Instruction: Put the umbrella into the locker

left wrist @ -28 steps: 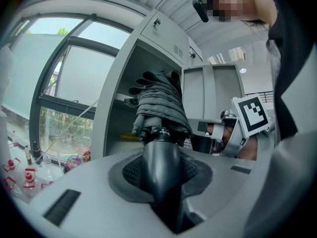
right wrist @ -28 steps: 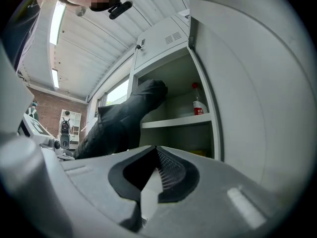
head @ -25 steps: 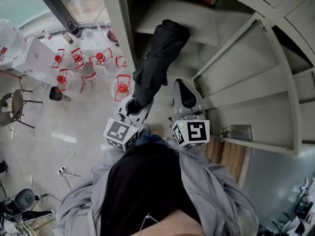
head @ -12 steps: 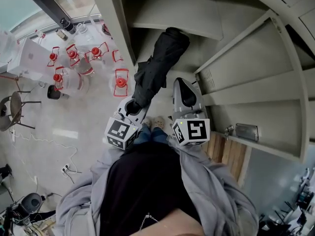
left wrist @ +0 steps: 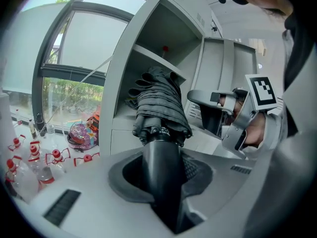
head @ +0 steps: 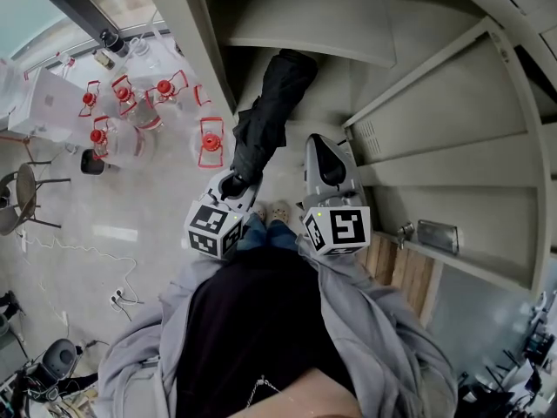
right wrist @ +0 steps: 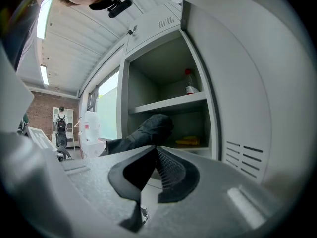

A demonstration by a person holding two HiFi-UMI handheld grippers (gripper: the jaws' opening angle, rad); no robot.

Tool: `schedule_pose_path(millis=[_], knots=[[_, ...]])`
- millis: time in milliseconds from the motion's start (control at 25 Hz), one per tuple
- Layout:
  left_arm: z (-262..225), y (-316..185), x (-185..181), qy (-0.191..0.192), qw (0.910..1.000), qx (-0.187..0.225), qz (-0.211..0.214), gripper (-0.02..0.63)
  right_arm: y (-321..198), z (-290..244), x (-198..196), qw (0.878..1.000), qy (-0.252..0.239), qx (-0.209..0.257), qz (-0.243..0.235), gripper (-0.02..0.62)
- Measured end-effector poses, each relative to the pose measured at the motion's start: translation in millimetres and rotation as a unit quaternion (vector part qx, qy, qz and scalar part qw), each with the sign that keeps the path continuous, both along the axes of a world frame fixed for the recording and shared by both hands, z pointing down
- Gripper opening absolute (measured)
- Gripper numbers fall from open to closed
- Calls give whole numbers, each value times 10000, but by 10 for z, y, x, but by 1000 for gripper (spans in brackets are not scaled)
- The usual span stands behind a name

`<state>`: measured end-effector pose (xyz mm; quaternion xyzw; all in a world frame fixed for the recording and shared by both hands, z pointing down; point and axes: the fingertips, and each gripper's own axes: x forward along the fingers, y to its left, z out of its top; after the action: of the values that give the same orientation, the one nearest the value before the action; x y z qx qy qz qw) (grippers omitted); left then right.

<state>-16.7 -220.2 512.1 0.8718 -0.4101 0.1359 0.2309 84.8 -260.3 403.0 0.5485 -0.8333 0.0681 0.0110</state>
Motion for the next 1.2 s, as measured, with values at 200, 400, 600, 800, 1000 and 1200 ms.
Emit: schedule_pose_path(millis=[200,400,600,800,1000,1200], knots=[[25,-139,65,72,9995,-294,-131,91,-28,20,37,10000,-14,5,34,3],[-33,-343,173,236,9978,-571,-234,92,-90,-13,81,10000,-17,21,96,3],[-60,-541,324,456,9948,-865,-290,92,-140,-55,100,9999,-20,65,110,3],[-61,-705,438,662,9908,-1116,-391,92,-190,-85,96,9999,17,121,56,3],[-45,-822,502,731,9880,-1281,-463,94,-229,-81,79,9999,-12,101,48,3],[33,-890,538,1009,9788,-1664,-639,98,-274,-136,46,9999,-119,107,-7,3]])
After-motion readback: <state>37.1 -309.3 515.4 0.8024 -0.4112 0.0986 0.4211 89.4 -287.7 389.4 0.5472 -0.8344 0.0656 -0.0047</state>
